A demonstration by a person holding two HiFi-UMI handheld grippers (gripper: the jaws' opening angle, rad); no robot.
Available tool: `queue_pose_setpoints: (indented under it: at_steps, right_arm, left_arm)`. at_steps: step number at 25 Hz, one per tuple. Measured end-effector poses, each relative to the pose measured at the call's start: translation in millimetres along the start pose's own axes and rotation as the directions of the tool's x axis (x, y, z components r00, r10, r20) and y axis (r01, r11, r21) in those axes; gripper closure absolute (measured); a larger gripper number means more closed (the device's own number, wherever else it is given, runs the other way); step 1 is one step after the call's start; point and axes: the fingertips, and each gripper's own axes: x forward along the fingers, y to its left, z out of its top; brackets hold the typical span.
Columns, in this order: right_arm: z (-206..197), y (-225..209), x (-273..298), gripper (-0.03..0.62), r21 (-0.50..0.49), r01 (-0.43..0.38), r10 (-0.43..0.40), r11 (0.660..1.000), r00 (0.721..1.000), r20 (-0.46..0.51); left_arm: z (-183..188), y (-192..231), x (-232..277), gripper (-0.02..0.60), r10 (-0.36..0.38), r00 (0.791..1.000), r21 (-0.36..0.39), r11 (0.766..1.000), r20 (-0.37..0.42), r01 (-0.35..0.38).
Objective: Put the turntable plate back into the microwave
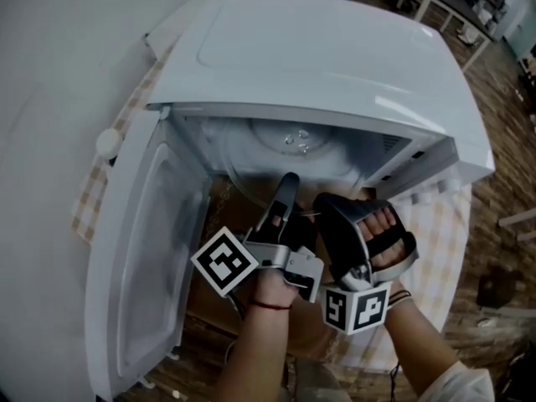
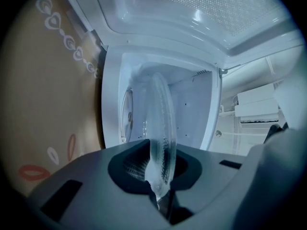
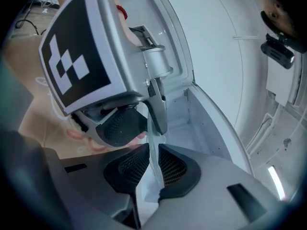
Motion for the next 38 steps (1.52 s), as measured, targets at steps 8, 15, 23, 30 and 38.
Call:
queue_pose_setpoints:
  at_steps: [8, 15, 23, 30, 38]
  right_arm:
    - [-9.8, -4.9, 16.4, 0.530, 0.018, -0.020, 0.020, 1.000, 1.000, -0.019]
    - [-17.6, -7.9, 30.7, 0.530, 0.032, -0.031, 0.031, 0.999, 0.999, -0.019]
    - [-19.6, -14.7, 46.8, 0.530, 0.051, -0.057, 0.058, 0.997, 0.998, -0.019]
    - [-20.9, -15.3, 56.6, 0.531, 0.057, -0.068, 0.070, 0.996, 0.997, -0.032]
    - [-21.8, -16.6, 61.4, 0.530, 0.075, -0.083, 0.087, 0.994, 0.995, -0.054]
  left_arm:
    - [6.9, 6.7, 16.8, 0.545, 0.040, 0.999, 0.004, 0.999, 0.008, -0.040]
    - [12.5, 11.5, 31.3, 0.545, 0.057, 0.998, -0.014, 0.998, 0.022, -0.056]
    - [24.7, 15.2, 42.2, 0.540, 0.073, 0.996, -0.035, 0.997, 0.047, -0.071]
    - [31.2, 20.5, 49.4, 0.538, 0.104, 0.994, -0.054, 0.993, 0.033, -0.102]
    - [33.8, 24.0, 52.9, 0.538, 0.132, 0.991, -0.072, 0.989, 0.020, -0.130]
